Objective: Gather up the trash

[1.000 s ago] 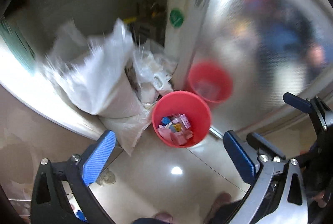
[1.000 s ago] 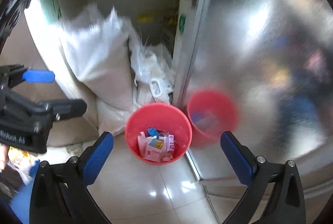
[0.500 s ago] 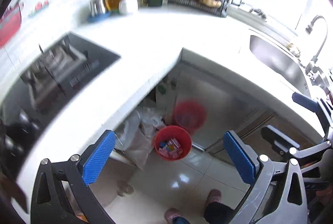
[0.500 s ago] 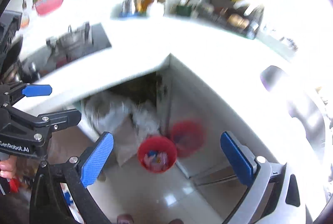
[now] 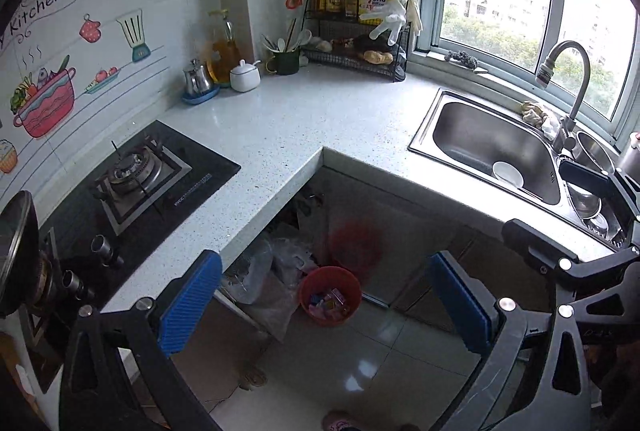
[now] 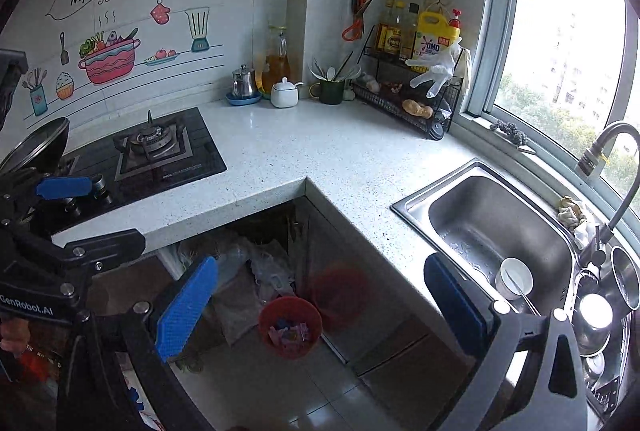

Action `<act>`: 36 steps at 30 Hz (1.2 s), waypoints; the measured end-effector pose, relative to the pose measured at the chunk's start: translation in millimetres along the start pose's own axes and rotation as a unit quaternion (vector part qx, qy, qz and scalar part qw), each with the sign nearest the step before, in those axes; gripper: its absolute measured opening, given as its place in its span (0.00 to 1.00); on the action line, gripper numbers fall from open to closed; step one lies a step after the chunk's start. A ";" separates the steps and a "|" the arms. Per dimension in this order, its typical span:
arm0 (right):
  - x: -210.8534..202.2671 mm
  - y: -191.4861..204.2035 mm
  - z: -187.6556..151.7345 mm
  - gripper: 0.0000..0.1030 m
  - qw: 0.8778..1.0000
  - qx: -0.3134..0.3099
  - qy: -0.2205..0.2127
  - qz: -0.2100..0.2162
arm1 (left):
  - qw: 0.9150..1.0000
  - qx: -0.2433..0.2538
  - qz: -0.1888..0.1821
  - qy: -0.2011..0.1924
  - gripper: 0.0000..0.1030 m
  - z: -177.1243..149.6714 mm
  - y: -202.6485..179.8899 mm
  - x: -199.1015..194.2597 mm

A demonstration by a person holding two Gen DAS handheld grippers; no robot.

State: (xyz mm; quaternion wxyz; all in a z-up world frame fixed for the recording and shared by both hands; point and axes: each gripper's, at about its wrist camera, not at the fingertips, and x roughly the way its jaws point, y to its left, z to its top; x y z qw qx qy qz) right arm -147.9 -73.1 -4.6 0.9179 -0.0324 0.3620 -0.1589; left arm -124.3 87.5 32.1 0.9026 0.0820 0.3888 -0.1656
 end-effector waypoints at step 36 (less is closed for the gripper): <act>-126.0 -12.2 -63.8 1.00 0.998 -0.002 -0.060 0.020 | 0.998 -0.022 0.040 -0.054 1.00 -75.5 -106.1 -131.6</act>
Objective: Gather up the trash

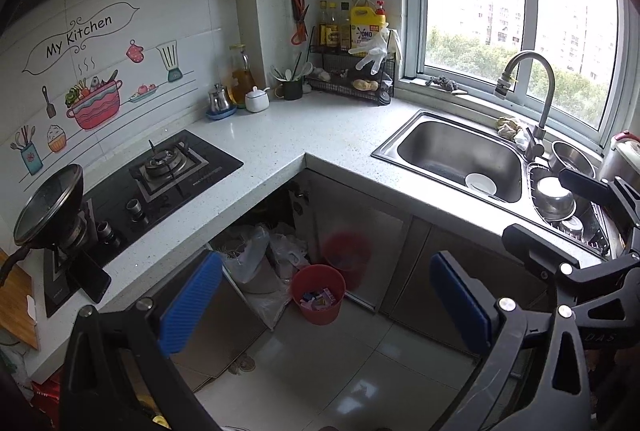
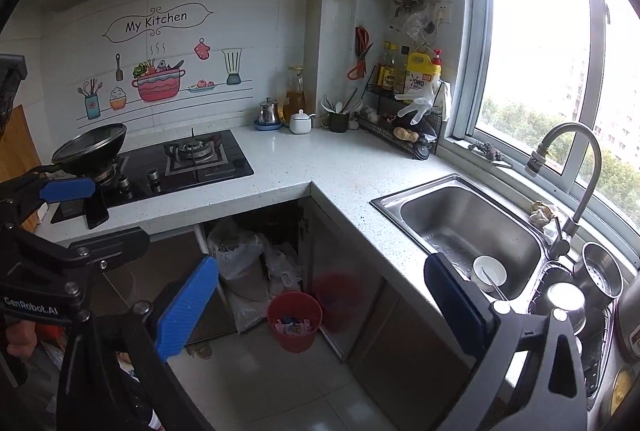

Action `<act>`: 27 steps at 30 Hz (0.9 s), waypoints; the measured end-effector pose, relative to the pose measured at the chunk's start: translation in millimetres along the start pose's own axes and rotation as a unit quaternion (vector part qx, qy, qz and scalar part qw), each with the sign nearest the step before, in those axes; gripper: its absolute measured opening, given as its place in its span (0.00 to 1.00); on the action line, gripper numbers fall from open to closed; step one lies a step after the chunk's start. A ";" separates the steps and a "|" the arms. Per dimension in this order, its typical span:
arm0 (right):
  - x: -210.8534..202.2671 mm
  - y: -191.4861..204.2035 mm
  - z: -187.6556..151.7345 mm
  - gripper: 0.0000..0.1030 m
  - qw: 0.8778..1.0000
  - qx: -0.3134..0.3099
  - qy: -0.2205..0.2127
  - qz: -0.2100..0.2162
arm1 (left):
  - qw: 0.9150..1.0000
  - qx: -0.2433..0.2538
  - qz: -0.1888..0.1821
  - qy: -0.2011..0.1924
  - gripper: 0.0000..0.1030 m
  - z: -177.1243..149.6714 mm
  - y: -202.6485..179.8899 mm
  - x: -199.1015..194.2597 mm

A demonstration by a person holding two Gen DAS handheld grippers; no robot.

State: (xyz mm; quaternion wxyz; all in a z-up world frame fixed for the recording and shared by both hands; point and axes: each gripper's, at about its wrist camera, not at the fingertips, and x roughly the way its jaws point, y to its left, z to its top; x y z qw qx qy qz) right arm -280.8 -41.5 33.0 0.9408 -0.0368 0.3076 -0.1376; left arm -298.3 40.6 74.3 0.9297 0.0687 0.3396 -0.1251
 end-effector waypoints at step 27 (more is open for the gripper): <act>-8.8 6.4 -5.8 1.00 1.000 0.005 0.009 -0.014 | 1.000 -0.002 -0.011 0.004 1.00 -4.8 -15.4 3.7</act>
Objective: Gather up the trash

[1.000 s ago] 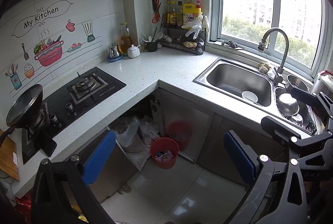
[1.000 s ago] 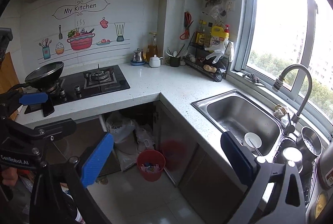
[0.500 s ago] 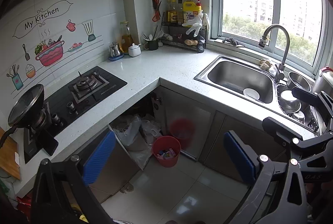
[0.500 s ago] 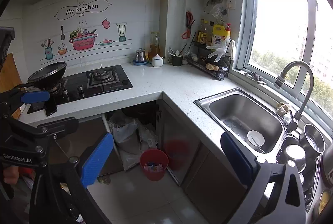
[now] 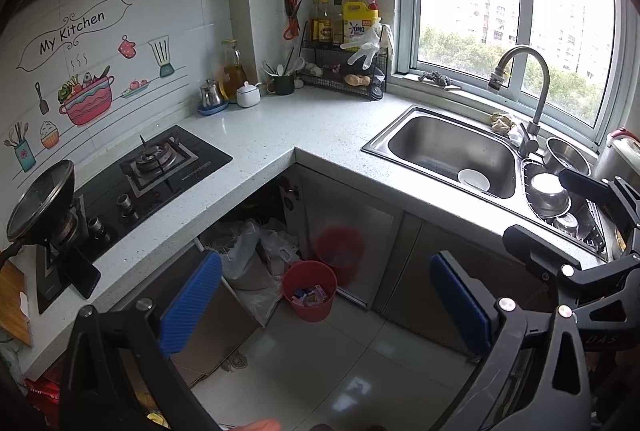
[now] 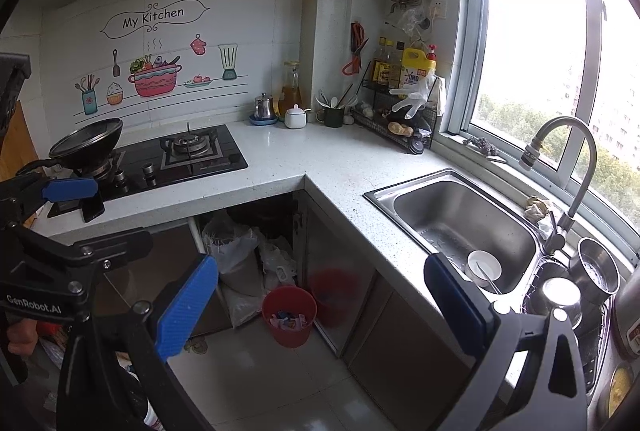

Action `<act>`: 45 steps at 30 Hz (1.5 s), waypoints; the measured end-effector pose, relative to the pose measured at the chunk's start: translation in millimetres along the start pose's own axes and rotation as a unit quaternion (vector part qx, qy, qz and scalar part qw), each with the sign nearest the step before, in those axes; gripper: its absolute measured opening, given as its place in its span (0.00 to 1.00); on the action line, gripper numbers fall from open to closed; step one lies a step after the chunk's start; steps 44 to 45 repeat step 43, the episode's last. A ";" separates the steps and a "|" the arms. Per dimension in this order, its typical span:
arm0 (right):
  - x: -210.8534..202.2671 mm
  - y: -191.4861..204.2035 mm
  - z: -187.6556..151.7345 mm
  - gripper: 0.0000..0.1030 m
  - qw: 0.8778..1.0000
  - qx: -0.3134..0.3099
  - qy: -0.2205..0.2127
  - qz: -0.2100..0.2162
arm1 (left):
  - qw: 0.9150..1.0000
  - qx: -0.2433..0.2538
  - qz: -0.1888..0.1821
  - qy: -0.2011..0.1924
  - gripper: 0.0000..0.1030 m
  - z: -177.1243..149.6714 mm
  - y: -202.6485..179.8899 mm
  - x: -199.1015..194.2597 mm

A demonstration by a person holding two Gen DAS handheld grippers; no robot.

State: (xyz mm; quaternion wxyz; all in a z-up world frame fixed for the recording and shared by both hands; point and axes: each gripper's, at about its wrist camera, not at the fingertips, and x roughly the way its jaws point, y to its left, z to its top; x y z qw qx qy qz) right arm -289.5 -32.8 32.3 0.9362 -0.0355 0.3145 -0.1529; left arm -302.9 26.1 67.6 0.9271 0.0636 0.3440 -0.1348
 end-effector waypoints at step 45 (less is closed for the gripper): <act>-5.9 17.2 -3.6 1.00 1.000 0.004 0.002 -0.005 | 1.000 0.008 0.018 -0.001 1.00 -9.5 -2.8 -10.1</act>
